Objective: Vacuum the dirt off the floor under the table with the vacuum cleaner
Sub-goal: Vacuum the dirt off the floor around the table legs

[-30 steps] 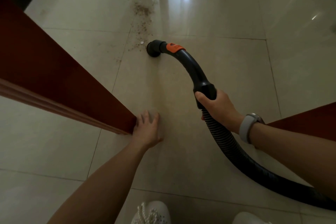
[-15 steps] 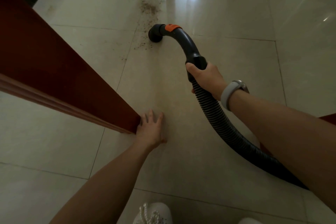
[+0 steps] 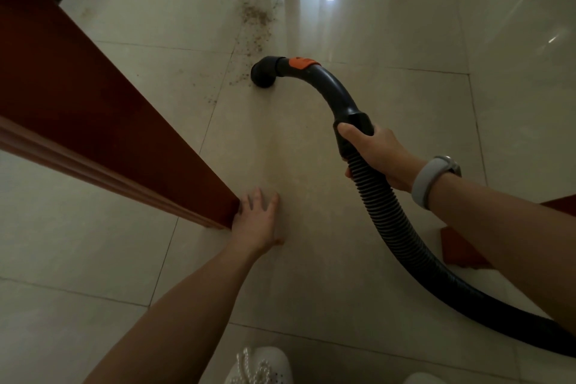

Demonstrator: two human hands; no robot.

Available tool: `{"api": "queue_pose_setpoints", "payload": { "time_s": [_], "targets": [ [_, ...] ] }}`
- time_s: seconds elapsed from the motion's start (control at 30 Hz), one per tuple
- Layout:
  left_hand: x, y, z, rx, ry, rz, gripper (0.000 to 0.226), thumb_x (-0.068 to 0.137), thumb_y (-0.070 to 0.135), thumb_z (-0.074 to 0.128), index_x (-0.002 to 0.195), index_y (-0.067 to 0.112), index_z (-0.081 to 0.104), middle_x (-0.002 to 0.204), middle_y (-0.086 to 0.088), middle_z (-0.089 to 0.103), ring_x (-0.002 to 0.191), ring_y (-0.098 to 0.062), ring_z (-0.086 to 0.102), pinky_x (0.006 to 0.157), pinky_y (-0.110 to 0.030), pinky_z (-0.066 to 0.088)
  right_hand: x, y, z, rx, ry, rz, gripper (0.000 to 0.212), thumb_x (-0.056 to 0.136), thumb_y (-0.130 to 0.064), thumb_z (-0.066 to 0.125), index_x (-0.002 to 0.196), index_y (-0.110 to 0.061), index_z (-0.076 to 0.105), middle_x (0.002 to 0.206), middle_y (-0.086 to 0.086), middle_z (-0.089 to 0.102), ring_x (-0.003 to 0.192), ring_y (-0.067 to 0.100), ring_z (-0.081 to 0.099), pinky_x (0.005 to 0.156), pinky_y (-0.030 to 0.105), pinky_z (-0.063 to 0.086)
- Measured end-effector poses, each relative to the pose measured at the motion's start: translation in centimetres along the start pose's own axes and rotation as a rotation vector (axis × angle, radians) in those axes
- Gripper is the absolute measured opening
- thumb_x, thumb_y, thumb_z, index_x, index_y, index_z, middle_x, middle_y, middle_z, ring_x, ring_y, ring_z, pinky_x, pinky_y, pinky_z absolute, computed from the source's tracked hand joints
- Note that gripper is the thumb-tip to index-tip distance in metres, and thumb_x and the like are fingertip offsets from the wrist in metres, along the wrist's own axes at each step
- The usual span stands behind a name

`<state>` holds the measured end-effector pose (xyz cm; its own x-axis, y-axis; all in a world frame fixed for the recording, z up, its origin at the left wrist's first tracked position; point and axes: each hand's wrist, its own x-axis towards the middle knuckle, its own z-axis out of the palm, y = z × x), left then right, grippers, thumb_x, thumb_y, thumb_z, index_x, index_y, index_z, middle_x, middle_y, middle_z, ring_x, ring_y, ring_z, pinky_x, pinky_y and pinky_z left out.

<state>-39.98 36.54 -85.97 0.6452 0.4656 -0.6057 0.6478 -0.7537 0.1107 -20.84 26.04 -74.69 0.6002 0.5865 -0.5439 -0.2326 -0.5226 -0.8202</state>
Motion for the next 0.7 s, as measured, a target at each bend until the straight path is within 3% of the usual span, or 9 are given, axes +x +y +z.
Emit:
{"api": "queue_pose_setpoints", "payload": {
  "time_s": [0.4,0.6,0.7],
  "targets": [
    [-0.1,0.1,0.1,-0.022,-0.006,-0.001,0.096,0.084,0.039,0.067,0.151,0.023,0.000,0.157,-0.018,-0.013,0.144,-0.041,-0.006,0.113,-0.047,0.023,-0.3,0.9,0.9,-0.017,0.004,-0.025,0.030,0.091,-0.035,0.057,0.102,-0.008,0.050,0.081,0.010,0.058,0.054,0.021,0.059,0.050,0.029,0.054],
    [0.1,-0.2,0.3,-0.005,-0.006,0.004,0.099,0.084,0.040,0.067,0.151,0.023,-0.003,0.156,-0.018,-0.014,0.143,-0.040,-0.005,0.112,-0.047,0.025,2.4,-0.6,3.6,-0.035,0.127,-0.046,0.044,0.086,-0.041,0.060,0.110,-0.006,0.051,0.088,0.011,0.061,0.058,0.022,0.063,0.052,0.029,0.054],
    [0.1,-0.2,0.4,-0.018,-0.003,0.010,0.099,0.085,0.039,0.067,0.151,0.023,-0.005,0.156,-0.017,-0.015,0.143,-0.040,-0.007,0.114,-0.048,0.023,3.6,-1.5,4.6,-0.009,0.133,-0.015,0.050,0.086,-0.044,0.060,0.117,-0.006,0.047,0.095,0.012,0.061,0.068,0.026,0.066,0.065,0.038,0.059]
  ]
}}
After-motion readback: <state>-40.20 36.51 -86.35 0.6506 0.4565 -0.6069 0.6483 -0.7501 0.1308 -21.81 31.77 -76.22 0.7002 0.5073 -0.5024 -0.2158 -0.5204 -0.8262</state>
